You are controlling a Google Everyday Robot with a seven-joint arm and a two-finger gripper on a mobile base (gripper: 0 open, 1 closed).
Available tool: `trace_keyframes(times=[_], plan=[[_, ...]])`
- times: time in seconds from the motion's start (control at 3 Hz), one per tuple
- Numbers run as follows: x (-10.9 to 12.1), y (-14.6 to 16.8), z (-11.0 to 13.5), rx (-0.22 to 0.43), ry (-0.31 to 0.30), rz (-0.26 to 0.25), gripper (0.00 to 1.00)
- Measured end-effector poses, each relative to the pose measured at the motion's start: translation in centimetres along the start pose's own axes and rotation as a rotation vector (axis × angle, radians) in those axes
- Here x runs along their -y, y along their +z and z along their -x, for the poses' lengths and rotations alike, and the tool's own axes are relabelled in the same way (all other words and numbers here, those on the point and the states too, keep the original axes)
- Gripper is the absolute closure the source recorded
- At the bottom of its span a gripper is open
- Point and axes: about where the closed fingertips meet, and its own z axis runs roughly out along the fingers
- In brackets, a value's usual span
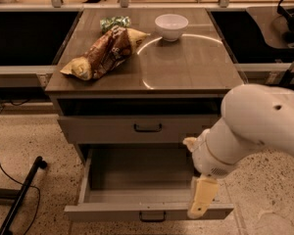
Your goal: Close middle drawer
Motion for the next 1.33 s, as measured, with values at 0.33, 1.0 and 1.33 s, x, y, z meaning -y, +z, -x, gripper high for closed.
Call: trace_keyframes(times=[0.33, 1.0, 1.33], plan=[[-1.3, 5.4, -0.7, 0.026, 0.014, 0.044, 0.0], [-1.9, 8.8, -2.0, 0.027, 0.007, 0.07, 0.0], [-2.5, 12.5, -3.8, 0.037, -0.004, 0.095, 0.0]])
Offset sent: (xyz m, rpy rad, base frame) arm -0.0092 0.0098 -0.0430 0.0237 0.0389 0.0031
